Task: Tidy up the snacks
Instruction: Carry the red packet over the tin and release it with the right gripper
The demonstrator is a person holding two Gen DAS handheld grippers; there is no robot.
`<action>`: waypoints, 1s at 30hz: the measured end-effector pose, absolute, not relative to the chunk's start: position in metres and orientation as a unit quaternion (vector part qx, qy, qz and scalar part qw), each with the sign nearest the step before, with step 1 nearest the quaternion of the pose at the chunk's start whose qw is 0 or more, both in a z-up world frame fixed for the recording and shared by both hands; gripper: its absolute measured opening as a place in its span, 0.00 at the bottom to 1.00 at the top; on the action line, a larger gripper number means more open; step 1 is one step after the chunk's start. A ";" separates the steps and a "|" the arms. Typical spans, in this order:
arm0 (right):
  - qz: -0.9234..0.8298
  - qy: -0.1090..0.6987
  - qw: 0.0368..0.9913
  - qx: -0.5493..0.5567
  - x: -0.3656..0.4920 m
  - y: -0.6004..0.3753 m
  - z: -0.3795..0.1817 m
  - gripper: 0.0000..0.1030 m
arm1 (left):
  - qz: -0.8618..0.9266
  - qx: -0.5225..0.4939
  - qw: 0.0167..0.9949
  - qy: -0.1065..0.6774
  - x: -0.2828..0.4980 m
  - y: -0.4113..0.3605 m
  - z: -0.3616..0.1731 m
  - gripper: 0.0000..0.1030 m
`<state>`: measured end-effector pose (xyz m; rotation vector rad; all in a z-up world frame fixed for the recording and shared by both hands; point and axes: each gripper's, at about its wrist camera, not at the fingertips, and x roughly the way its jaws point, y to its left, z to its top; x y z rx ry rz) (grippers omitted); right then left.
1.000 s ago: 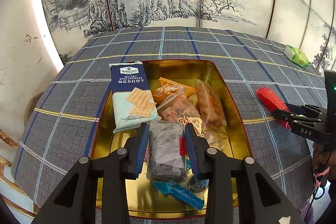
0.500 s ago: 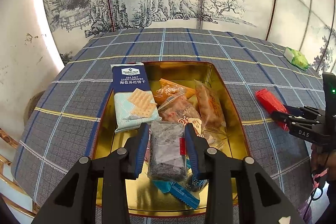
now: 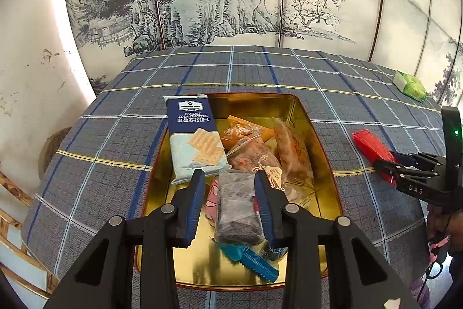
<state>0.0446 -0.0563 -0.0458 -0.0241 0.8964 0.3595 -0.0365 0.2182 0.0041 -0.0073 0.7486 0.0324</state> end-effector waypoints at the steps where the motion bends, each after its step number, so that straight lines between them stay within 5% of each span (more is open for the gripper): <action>1: 0.175 0.432 0.885 -0.010 0.044 -0.057 -0.046 0.42 | 0.018 -0.004 0.931 0.366 -0.037 0.219 0.004 0.31; 30: 0.320 0.428 0.845 0.022 0.021 0.062 0.013 0.42 | 0.060 -0.040 0.928 0.366 -0.048 0.259 0.002 0.35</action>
